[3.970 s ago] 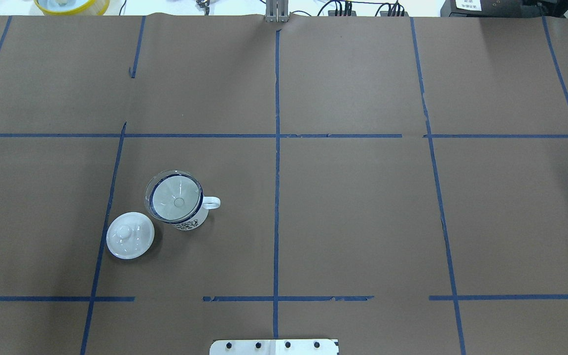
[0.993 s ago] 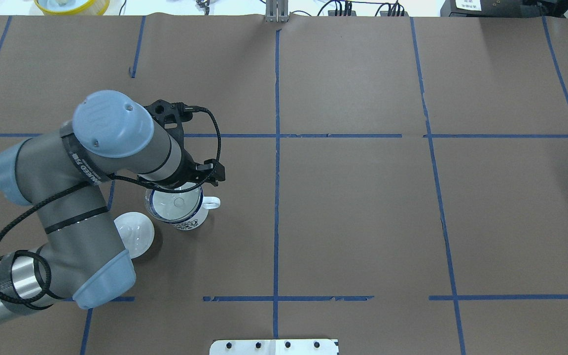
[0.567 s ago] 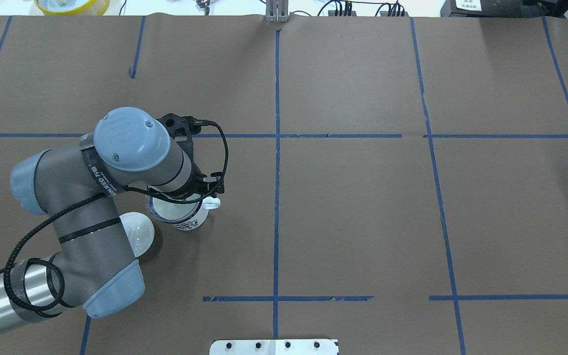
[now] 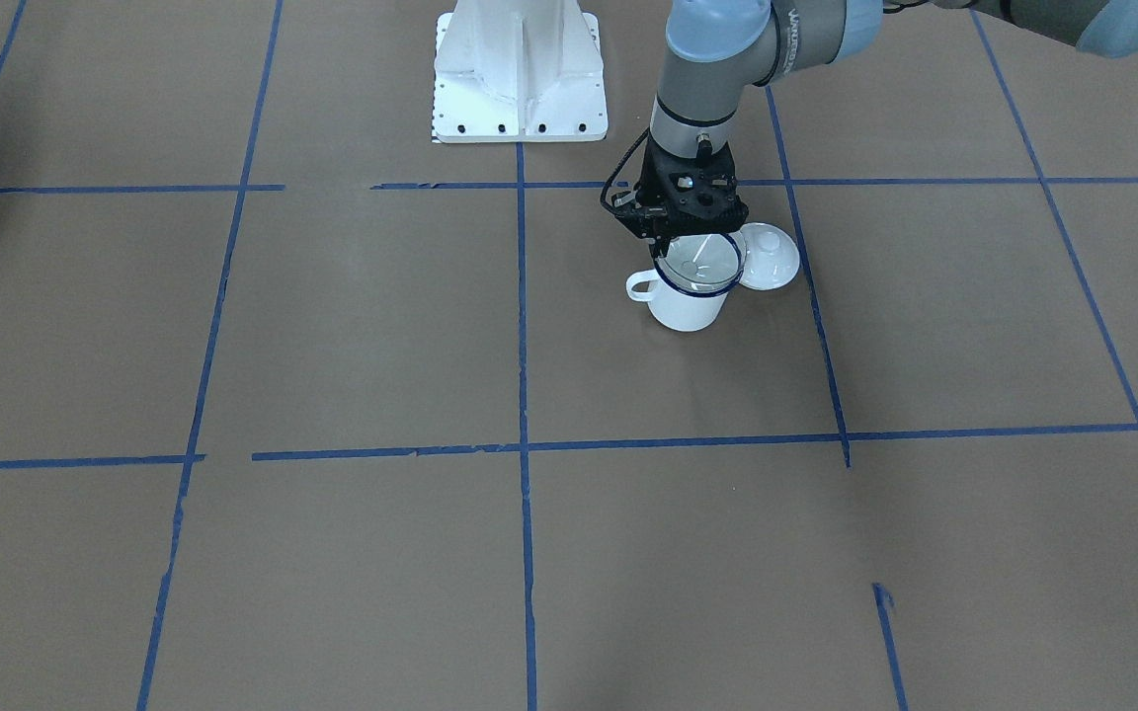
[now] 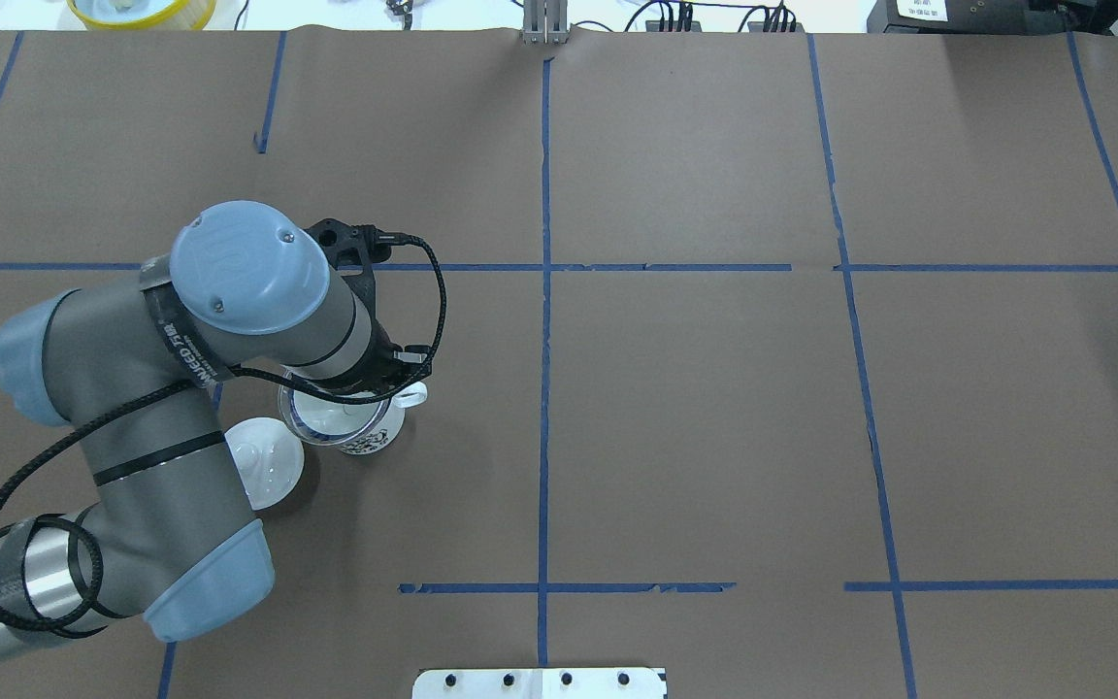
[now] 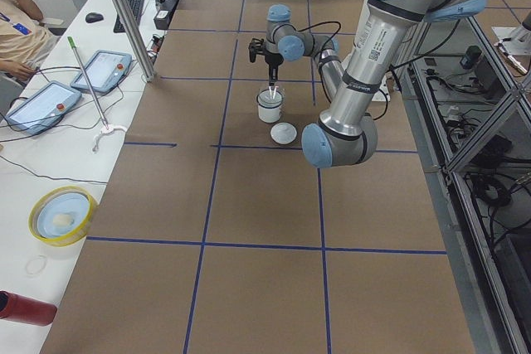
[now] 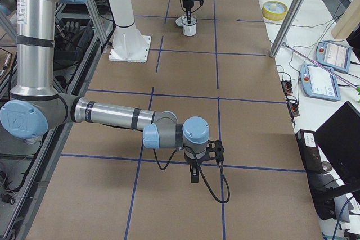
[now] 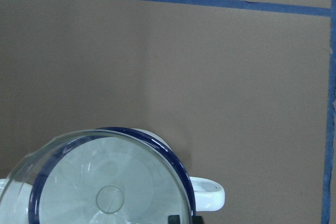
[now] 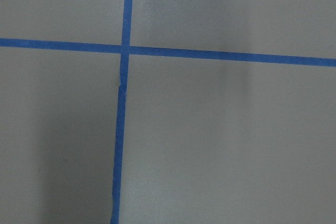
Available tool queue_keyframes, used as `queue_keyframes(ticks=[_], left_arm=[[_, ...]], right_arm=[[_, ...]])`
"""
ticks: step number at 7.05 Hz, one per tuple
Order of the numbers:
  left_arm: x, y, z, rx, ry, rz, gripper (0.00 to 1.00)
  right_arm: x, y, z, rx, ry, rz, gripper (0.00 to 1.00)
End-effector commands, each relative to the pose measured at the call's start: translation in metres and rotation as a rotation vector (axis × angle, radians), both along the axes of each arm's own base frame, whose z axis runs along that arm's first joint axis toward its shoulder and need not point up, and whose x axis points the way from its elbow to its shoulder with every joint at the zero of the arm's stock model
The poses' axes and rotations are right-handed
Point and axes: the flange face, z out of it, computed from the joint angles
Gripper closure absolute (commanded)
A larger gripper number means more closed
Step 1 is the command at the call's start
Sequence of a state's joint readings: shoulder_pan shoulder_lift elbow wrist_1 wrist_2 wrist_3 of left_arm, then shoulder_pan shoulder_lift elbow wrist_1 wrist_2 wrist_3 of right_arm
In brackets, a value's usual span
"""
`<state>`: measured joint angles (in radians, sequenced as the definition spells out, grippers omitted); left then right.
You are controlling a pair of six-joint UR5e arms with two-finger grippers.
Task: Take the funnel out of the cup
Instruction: 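Lower the left gripper and close it on the funnel stem, then lift the funnel up out of the white mug with the left gripper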
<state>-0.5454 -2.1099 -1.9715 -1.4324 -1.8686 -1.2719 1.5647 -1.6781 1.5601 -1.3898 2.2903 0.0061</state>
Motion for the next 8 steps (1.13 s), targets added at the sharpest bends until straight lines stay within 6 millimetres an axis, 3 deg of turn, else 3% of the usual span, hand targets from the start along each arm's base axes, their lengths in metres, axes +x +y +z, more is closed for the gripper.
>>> queue_keyframes(ticks=[1,2,3,4,6,8], left_arm=[[-0.076,-0.003,-0.048,0.017,0.052,-0.083,1.0],[-0.104,-0.019,-0.054,-0.017,0.086,-0.185,1.0],[-0.114,-0.038,-0.057,-0.104,0.186,-0.345,1.0],[-0.112,-0.07,-0.051,-0.103,0.279,-0.532,1.0],[-0.087,-0.131,-0.016,-0.167,0.488,-0.891,1.0],[-0.057,-0.185,0.052,-0.254,0.573,-1.132,1.0]], right_arm=[[0.0,0.0,0.0,0.0,0.0,0.0,0.0],[0.0,0.0,0.0,0.0,0.0,0.0,0.0],[0.0,0.0,0.0,0.0,0.0,0.0,0.0],[0.0,0.0,0.0,0.0,0.0,0.0,0.0],[0.0,0.0,0.0,0.0,0.0,0.0,0.0],[0.0,0.0,0.0,0.0,0.0,0.0,0.0]])
